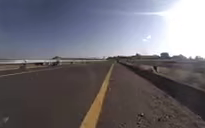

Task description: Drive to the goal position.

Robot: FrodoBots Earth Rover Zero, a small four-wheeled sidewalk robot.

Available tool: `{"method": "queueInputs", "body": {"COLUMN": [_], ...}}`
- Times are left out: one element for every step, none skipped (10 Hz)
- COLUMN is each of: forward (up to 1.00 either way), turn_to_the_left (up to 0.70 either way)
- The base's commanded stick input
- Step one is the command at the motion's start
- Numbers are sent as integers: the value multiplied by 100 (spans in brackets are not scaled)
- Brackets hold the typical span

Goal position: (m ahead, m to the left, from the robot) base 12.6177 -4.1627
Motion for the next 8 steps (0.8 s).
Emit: {"method": "queueInputs", "body": {"forward": [70,70,70,70,70,70,70,70], "turn_to_the_left": [0,0,0,0,0,0,0,0]}}
